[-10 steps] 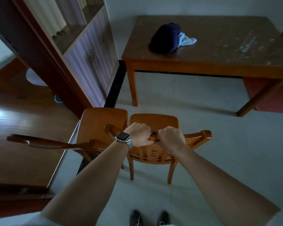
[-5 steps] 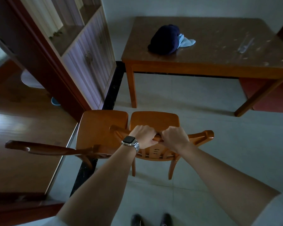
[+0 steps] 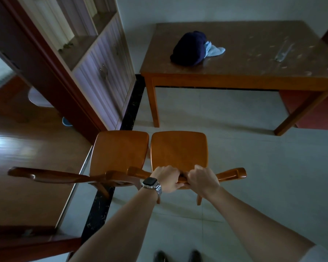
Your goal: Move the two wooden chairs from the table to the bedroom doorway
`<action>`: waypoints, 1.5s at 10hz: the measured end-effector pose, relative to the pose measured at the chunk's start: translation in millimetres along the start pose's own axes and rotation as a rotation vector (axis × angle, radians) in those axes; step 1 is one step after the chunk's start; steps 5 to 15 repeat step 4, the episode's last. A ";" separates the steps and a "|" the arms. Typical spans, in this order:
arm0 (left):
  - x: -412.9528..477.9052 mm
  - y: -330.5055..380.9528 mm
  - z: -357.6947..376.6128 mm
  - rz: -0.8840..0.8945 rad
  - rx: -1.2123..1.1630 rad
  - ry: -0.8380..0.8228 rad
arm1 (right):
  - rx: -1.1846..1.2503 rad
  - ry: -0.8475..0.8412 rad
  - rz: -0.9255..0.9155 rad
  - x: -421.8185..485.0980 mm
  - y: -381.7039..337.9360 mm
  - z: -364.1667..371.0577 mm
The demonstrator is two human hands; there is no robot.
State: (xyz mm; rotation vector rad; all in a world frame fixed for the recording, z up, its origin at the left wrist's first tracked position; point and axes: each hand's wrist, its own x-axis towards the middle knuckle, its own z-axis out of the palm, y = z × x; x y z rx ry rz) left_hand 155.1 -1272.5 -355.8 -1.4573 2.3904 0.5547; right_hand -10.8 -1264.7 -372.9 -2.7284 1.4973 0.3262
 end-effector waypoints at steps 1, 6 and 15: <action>-2.1 7.5 4.3 -0.038 -0.037 -0.032 | 0.045 0.001 0.038 -5.1 -2.0 4.0; -14.9 0.9 -26.9 -0.023 -0.379 -0.114 | 0.597 -0.189 0.043 -0.9 6.2 -22.9; -14.9 0.9 -26.9 -0.023 -0.379 -0.114 | 0.597 -0.189 0.043 -0.9 6.2 -22.9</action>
